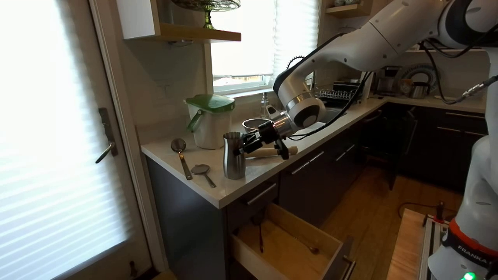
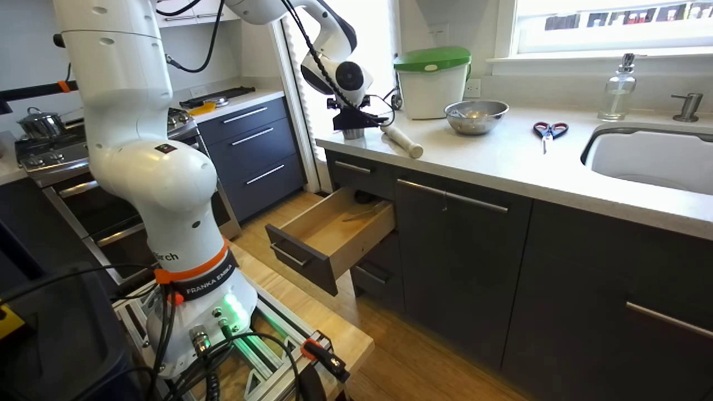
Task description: Transfer the silver cup to the open drawer
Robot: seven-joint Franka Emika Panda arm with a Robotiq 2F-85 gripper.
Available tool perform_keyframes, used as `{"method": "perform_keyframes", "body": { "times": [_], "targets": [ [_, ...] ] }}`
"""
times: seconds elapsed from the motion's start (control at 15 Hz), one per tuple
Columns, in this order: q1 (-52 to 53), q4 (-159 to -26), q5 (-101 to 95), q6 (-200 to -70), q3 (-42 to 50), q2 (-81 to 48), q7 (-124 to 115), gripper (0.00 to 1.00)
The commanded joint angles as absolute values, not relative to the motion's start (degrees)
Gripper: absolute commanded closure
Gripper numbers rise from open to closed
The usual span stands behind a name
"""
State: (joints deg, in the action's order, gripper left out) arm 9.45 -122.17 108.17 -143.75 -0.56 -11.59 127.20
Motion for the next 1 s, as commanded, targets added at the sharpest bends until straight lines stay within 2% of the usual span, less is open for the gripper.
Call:
{"method": "perform_keyframes", "body": {
  "times": [0.0, 0.2, 0.93],
  "targets": [
    [8.4, -120.7, 111.8, -142.4, -1.3, -13.2, 131.2, 0.19],
    [8.4, -120.3, 112.8, -142.7, -1.1, -13.5, 132.2, 0.42],
    [9.6, -126.0, 102.3, -149.8, -2.7, -6.0, 115.2, 0.43]
  ]
}}
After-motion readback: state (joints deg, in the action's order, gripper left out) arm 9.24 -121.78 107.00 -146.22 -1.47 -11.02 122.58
